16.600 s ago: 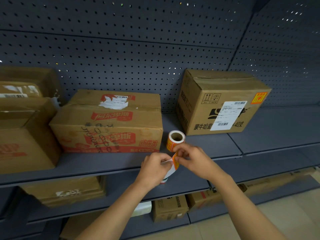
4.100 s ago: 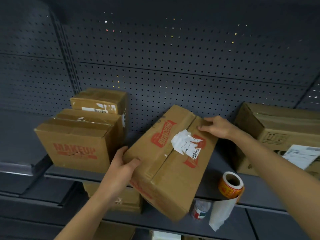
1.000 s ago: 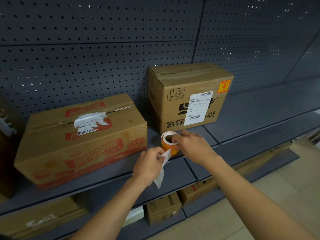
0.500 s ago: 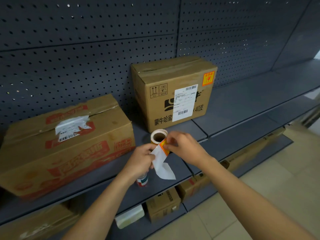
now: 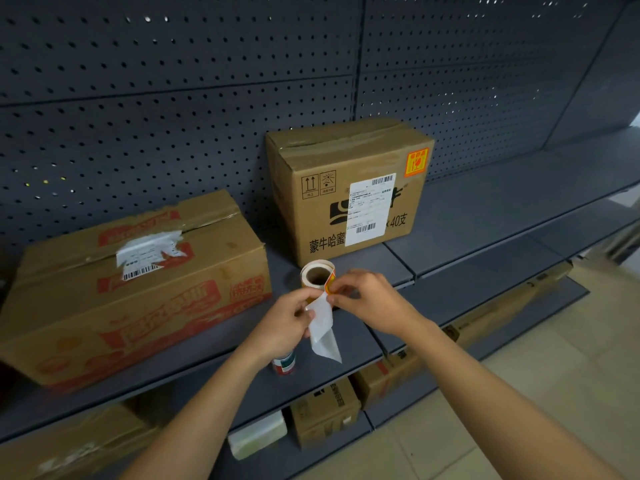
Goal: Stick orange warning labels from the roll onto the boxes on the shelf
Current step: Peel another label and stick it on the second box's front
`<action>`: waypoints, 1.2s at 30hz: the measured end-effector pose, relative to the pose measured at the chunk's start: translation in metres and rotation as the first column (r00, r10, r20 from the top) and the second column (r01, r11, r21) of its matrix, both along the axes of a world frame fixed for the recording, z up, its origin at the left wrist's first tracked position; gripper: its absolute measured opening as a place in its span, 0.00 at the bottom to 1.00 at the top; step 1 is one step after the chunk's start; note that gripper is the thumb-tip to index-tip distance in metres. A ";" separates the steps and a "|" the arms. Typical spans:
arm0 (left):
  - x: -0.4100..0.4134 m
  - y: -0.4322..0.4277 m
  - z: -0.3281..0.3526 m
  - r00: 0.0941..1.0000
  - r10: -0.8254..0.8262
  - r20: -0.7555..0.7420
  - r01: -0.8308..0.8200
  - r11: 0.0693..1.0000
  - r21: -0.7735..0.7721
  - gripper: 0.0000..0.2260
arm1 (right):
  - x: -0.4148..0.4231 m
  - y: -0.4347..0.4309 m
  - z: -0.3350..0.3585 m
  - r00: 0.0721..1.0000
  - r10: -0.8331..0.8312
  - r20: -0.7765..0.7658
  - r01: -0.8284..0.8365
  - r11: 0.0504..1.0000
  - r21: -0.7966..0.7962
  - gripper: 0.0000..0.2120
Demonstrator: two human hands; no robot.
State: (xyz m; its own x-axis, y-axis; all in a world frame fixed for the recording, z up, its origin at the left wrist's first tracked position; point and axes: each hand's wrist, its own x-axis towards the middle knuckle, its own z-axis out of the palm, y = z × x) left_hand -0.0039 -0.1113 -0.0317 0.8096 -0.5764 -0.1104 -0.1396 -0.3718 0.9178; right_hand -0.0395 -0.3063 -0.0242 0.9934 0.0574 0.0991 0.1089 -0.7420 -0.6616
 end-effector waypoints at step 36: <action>-0.005 0.019 0.001 0.995 0.011 0.095 -0.014 0.999 0.030 0.21 | -0.006 0.018 -0.009 0.999 0.011 -0.031 -0.002 0.964 0.265 0.08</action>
State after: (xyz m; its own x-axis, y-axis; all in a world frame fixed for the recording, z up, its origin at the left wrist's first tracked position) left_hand -0.0089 -0.0925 -0.0306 0.8243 -0.5640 -0.0500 -0.2211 -0.4018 0.8886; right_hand -0.0454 -0.2879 -0.0328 0.9960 0.0399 0.0795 0.0885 -0.5388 -0.8378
